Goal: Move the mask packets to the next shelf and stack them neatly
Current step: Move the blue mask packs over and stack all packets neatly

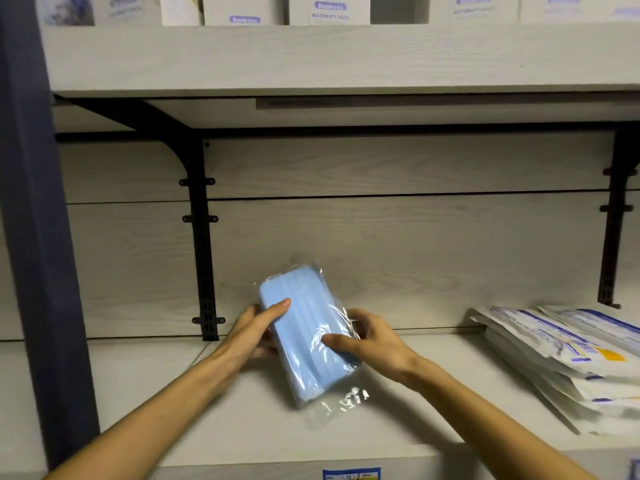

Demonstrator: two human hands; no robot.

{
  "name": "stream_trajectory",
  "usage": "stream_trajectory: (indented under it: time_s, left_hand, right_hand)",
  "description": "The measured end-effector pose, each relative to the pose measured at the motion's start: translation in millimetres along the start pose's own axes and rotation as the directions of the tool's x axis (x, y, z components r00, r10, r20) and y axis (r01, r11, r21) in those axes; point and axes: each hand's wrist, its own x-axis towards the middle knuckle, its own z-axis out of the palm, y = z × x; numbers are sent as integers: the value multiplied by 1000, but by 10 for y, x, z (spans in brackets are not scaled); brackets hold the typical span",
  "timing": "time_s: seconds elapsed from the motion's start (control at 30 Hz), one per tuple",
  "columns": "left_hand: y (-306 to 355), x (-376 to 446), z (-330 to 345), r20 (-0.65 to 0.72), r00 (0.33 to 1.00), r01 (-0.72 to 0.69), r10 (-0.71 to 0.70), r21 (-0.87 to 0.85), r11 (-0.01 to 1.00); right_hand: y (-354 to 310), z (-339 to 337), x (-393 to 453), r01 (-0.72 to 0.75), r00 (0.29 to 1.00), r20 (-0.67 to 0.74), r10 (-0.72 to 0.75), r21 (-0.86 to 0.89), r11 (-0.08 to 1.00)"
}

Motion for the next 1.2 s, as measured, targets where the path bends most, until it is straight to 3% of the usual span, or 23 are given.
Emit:
stream_trajectory:
  time_s: [0.07, 0.17, 0.23, 0.3, 0.37, 0.53, 0.7, 0.97, 1.2]
  left_hand:
    - [9, 42, -124, -56, 998, -40, 39, -29, 999]
    - [0, 32, -248, -67, 986, -152, 152, 10, 988]
    - [-74, 16, -323, 30, 974, -226, 224, 86, 970]
    - [-139, -23, -353, 144, 969, -221, 200, 154, 963]
    - [-227, -88, -362, 224, 962, -200, 154, 202, 959]
    - [-398, -217, -283, 252, 953, -235, 166, 275, 932]
    - [-421, -190, -230, 204, 971, -188, 127, 316, 930]
    - [-468, -158, -255, 174, 982, -130, 74, 337, 933]
    - [-415, -41, -136, 5, 973, -225, 231, 240, 944]
  right_hand:
    - [-119, -110, -6, 76, 997, 27, -72, -191, 979]
    - [-307, -271, 34, 178, 983, 62, -170, -494, 851]
    - [-386, -330, 71, 204, 979, 112, -171, -616, 761]
    - [-376, -344, 77, 182, 983, 128, -130, -636, 750]
    - [-308, -335, 47, 135, 991, 93, -98, -620, 773]
    - [-89, -357, -85, 46, 994, -60, -93, -541, 840]
    - [43, -409, -181, -25, 994, -111, 4, -190, 982]
    - [294, -371, -254, -155, 978, -137, 158, 31, 987]
    - [247, -242, -206, 52, 951, -308, -26, 78, 996]
